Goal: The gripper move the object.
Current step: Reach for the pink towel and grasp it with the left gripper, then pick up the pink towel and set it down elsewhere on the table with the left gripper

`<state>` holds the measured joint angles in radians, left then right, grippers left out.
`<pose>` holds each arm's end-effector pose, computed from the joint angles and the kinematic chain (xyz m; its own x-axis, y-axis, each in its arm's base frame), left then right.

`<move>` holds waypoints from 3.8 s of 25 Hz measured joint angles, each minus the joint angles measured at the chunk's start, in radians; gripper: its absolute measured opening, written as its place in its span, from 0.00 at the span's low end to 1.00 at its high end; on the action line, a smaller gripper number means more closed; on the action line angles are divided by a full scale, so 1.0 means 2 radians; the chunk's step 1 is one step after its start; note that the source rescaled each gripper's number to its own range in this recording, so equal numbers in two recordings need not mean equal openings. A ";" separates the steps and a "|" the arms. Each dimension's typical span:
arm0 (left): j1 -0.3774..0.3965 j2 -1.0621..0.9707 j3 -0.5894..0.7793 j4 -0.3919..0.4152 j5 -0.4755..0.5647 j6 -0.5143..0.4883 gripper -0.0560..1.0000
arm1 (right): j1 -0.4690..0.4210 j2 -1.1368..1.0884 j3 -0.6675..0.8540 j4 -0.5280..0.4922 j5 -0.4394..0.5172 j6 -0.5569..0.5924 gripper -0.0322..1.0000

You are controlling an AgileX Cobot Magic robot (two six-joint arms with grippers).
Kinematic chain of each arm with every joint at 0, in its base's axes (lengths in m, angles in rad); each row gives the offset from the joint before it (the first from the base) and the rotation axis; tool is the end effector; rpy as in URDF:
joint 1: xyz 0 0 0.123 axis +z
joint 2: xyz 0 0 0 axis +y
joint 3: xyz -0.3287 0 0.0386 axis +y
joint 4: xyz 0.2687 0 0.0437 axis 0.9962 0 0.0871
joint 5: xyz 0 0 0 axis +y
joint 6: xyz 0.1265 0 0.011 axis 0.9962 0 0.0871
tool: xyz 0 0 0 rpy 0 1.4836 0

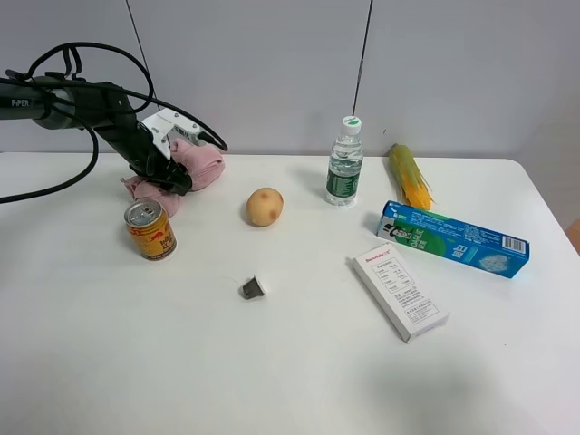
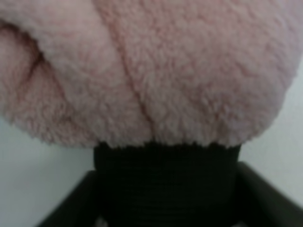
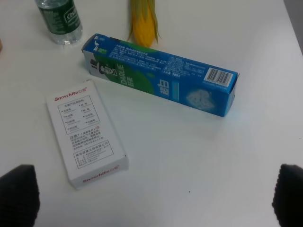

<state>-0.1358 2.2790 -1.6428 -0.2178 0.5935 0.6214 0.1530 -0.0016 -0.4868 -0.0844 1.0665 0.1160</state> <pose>0.5317 -0.0882 0.1090 -0.7324 0.5268 -0.4314 0.5496 0.8314 0.0822 0.0012 -0.0093 0.2662 -0.4699 0.0033 -0.8827 -0.0525 0.9981 0.0317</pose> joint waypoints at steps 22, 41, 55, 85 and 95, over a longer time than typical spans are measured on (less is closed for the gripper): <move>0.000 -0.133 -0.004 0.000 0.062 -0.019 0.05 | 0.000 0.000 0.000 0.000 0.000 0.000 1.00; -0.093 -0.234 -0.004 -0.010 0.239 -0.173 0.05 | 0.000 0.000 0.000 0.000 0.000 0.000 1.00; -0.221 -0.226 -0.001 -0.012 0.253 -0.210 0.05 | 0.000 0.000 0.000 0.000 0.000 0.000 1.00; -0.298 -0.077 0.084 -0.026 0.041 -0.210 0.05 | 0.000 0.000 0.000 0.000 0.000 0.000 1.00; -0.298 -0.077 0.087 -0.030 0.042 -0.210 0.05 | 0.000 0.000 0.000 0.000 0.000 0.000 1.00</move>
<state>-0.7321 2.1252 -1.4682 -0.2778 0.6768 0.2023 0.1530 -0.0016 -0.4868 -0.0844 1.0665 0.1160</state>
